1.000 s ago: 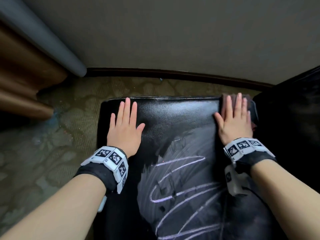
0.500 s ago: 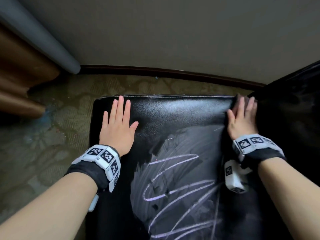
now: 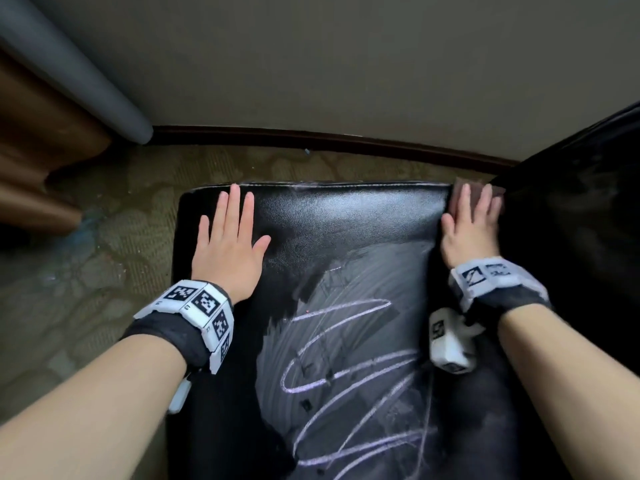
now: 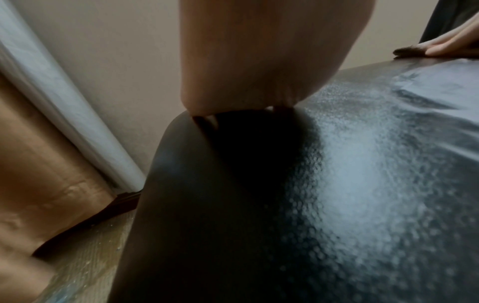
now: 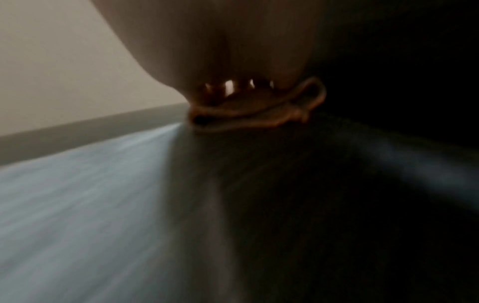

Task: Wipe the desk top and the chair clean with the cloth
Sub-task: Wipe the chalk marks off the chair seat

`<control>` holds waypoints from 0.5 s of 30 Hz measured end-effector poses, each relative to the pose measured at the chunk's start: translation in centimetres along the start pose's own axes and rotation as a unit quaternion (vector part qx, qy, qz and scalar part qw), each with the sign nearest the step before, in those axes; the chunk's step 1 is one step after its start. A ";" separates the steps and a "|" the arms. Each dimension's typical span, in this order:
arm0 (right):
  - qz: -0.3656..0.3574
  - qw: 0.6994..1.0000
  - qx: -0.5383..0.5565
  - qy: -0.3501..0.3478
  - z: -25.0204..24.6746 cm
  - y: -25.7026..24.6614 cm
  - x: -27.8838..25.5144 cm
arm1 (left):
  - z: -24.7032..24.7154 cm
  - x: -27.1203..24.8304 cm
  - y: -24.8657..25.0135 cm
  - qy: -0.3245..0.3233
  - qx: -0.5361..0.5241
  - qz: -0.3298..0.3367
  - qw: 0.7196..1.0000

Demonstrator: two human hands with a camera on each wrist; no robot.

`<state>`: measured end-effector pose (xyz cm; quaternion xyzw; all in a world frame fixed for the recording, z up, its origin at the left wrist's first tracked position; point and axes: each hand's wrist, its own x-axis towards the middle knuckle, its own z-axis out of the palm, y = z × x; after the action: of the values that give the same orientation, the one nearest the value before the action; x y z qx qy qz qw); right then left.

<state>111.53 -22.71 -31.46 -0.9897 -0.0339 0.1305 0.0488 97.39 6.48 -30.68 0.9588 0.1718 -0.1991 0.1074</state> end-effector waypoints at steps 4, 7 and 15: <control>-0.192 0.980 -0.055 -0.003 2.6 -5.6 -10.2 | 0.3 0.0 -0.1 0.017 -0.004 0.008 1.000; -0.384 0.920 -0.050 -0.054 3.8 -7.9 -16.8 | -0.5 -0.1 -0.5 0.001 -0.005 0.025 1.000; -0.270 0.962 0.003 -0.029 3.8 -10.2 -14.4 | 1.5 -8.9 -3.0 -0.034 -0.024 0.155 0.987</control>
<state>96.10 -13.37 -30.33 -0.9394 -0.3011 0.1407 0.0842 88.07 6.28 -28.70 0.9636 0.0221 -0.2081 0.1661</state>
